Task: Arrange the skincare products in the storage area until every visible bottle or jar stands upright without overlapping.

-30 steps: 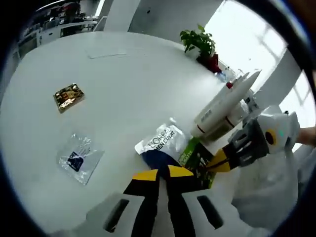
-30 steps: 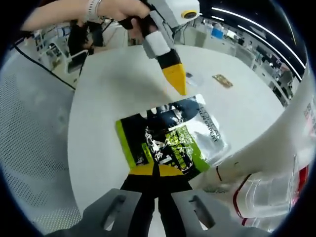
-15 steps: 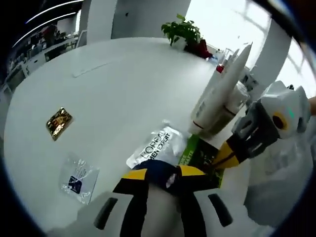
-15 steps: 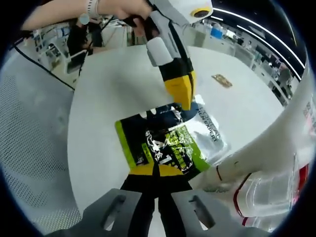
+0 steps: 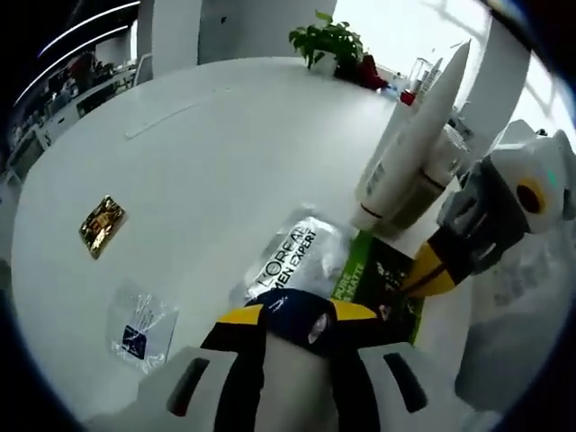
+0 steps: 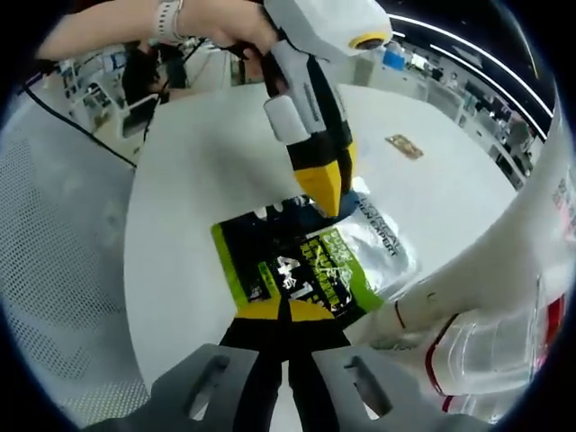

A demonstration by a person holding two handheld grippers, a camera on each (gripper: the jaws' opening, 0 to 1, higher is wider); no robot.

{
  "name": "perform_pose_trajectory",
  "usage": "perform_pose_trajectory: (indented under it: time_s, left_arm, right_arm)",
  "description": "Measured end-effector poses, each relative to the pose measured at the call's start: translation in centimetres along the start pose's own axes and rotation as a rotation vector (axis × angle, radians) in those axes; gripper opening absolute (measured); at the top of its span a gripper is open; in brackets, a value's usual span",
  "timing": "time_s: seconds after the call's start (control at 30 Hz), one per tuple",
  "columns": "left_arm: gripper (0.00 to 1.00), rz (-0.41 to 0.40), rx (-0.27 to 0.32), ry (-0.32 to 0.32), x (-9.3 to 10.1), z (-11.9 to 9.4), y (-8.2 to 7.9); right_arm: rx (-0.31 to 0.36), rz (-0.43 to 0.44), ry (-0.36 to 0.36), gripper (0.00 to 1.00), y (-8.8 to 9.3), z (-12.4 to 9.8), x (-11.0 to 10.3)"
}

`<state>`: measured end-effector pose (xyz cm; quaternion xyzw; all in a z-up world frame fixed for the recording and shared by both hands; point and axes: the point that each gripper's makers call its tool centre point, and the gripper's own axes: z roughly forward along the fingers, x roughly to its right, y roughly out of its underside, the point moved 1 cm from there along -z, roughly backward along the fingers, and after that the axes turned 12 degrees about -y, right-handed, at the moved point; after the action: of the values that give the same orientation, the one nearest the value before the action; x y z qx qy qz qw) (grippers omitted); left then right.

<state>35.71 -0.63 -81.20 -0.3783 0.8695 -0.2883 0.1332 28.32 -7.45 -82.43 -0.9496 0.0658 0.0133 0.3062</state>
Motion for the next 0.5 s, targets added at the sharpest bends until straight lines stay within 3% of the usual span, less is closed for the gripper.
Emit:
perform_pose_trajectory:
  time_s: [0.17, 0.5]
  left_arm:
    - [0.23, 0.001, -0.014, -0.002, -0.81, 0.12, 0.48]
    - [0.22, -0.015, -0.006, -0.025, -0.52, 0.35, 0.24]
  right_arm:
    - [0.000, -0.002, 0.000, 0.01, -0.02, 0.00, 0.10]
    - [-0.001, -0.005, 0.002, 0.01, -0.11, -0.07, 0.03]
